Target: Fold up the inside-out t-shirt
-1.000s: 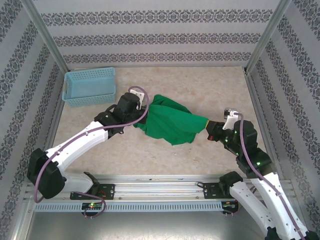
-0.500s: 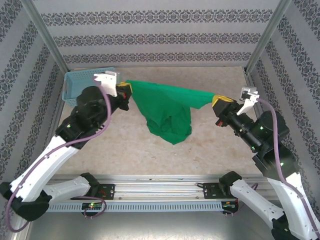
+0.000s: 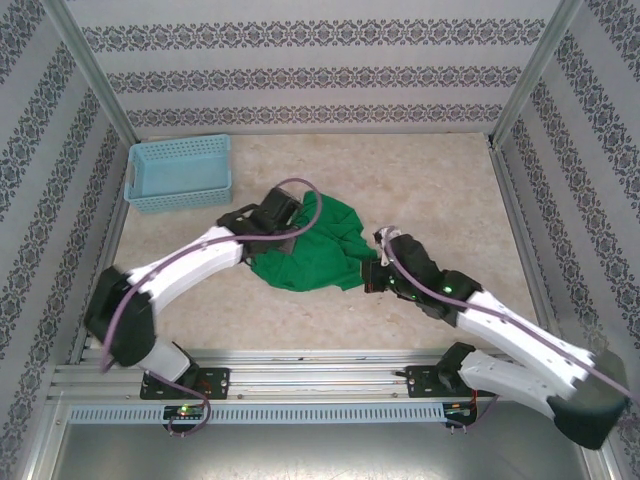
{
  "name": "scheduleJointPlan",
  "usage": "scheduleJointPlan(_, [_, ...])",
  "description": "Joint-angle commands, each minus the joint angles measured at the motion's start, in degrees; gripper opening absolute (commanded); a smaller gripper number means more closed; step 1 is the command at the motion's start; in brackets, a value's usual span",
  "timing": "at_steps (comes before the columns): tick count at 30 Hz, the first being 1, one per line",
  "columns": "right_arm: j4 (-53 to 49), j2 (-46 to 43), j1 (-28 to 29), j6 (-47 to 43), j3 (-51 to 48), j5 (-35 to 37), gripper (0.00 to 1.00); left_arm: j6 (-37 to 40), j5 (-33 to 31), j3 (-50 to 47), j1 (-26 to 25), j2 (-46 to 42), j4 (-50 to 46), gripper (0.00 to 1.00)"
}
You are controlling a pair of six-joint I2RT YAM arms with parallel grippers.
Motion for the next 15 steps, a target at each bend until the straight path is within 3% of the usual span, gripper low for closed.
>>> scheduleJointPlan(1, [10.4,-9.0,1.4,-2.3,-1.2,2.7,0.00,-0.2,1.1,0.2,-0.5,-7.1,9.6,0.00])
scheduleJointPlan(4, [11.2,-7.6,0.3,0.5,-4.8,5.1,0.00,-1.1,-1.3,1.3,-0.5,-4.3,7.0,0.00])
scheduleJointPlan(10, [8.1,13.3,1.8,5.8,-1.5,4.2,0.00,-2.5,-2.1,3.9,-0.5,-0.4,3.3,0.00])
scheduleJointPlan(15, [11.0,13.8,4.3,2.0,2.4,2.6,0.00,-3.1,-7.8,4.1,-0.1,0.1,0.9,0.00])
